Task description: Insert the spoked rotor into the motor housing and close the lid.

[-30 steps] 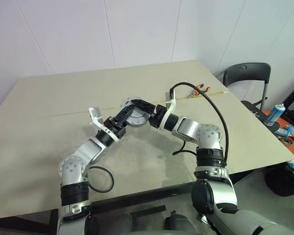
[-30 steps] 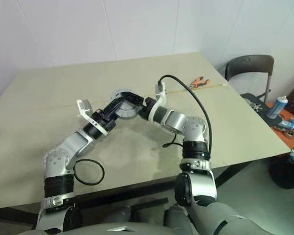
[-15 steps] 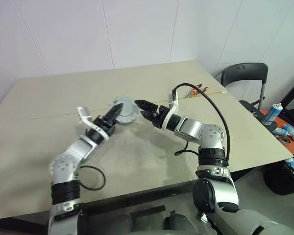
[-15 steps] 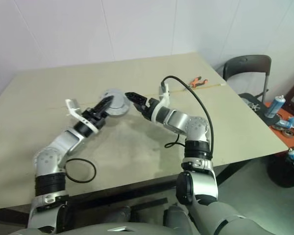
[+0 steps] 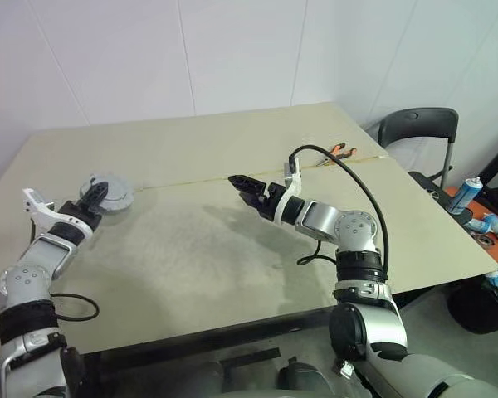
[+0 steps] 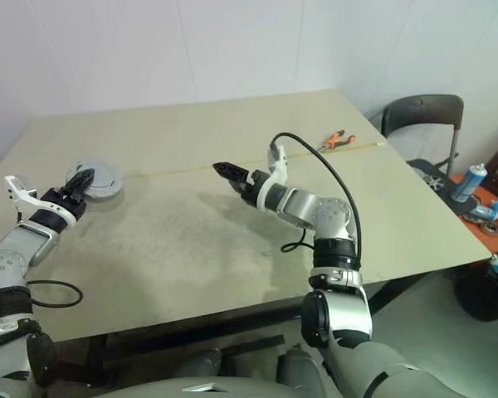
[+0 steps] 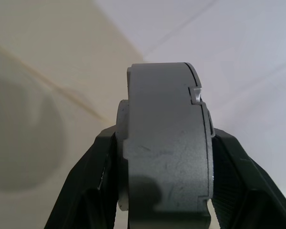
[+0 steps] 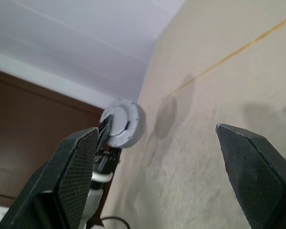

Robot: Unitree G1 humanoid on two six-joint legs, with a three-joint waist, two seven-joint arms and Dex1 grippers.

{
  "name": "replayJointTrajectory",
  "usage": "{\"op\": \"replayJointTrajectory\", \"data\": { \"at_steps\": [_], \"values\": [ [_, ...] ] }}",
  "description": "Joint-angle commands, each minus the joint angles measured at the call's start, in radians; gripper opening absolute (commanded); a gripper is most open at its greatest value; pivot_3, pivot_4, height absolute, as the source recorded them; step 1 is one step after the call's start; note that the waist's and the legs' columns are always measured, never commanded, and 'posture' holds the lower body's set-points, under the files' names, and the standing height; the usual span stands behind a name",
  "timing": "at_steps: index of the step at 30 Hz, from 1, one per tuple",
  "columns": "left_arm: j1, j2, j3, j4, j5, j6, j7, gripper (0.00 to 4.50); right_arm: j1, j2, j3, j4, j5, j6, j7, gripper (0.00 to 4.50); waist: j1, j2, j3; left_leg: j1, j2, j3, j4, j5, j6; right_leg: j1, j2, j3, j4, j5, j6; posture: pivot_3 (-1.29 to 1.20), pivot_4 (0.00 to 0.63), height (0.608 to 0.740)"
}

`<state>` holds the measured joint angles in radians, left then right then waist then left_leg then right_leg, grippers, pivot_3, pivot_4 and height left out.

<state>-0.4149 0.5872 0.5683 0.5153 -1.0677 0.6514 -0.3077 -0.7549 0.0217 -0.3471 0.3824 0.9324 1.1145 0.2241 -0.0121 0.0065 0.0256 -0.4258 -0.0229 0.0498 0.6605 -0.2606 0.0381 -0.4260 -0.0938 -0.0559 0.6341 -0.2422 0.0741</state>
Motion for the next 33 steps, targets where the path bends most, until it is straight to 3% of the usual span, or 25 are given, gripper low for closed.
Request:
{"op": "replayJointTrajectory", "data": {
  "at_steps": [1,9,16,28,33],
  "values": [
    [-0.078,0.032,-0.037,0.06,0.104,-0.043,-0.077,2.32,-0.011,0.004,0.008,-0.009,-0.006,-0.016,0.018,4.11,-0.001,0.0,0.0,0.0,-0.001,0.0,0.0,0.0,0.0,0.0,0.0,0.0,0.0,0.0,0.0,0.0,0.0,0.74],
    [-0.104,-0.008,-0.086,0.266,0.311,-0.141,-0.099,2.32,0.013,0.002,0.013,-0.027,-0.03,-0.026,0.001,4.11,-0.007,-0.002,-0.002,0.0,-0.001,0.001,-0.004,0.0,0.0,-0.001,-0.002,0.0,-0.001,0.001,-0.001,0.0,0.0,0.74],
    [-0.099,0.038,-0.04,0.302,0.344,-0.114,-0.135,4.42,0.014,0.0,0.013,-0.029,-0.033,-0.027,0.01,4.15,-0.011,-0.003,-0.002,0.004,0.0,0.001,-0.01,0.002,-0.004,-0.002,-0.002,0.0,0.0,0.002,-0.001,0.0,0.0,0.74],
    [-0.096,0.348,0.05,0.453,0.388,-0.136,-0.356,4.42,0.006,0.003,0.02,-0.018,-0.038,-0.037,0.039,4.15,-0.051,-0.006,-0.003,0.003,0.0,0.002,-0.013,0.002,-0.004,-0.004,-0.002,0.0,-0.001,0.002,-0.001,0.0,0.0,0.74],
    [-0.131,0.412,0.067,0.483,0.409,-0.167,-0.398,4.42,0.014,-0.003,0.023,-0.032,-0.036,-0.031,0.043,4.15,-0.046,-0.007,-0.004,0.003,0.0,0.002,-0.013,0.002,-0.005,-0.004,-0.002,0.0,-0.001,0.001,-0.001,0.0,0.0,0.74]
  ]
}}
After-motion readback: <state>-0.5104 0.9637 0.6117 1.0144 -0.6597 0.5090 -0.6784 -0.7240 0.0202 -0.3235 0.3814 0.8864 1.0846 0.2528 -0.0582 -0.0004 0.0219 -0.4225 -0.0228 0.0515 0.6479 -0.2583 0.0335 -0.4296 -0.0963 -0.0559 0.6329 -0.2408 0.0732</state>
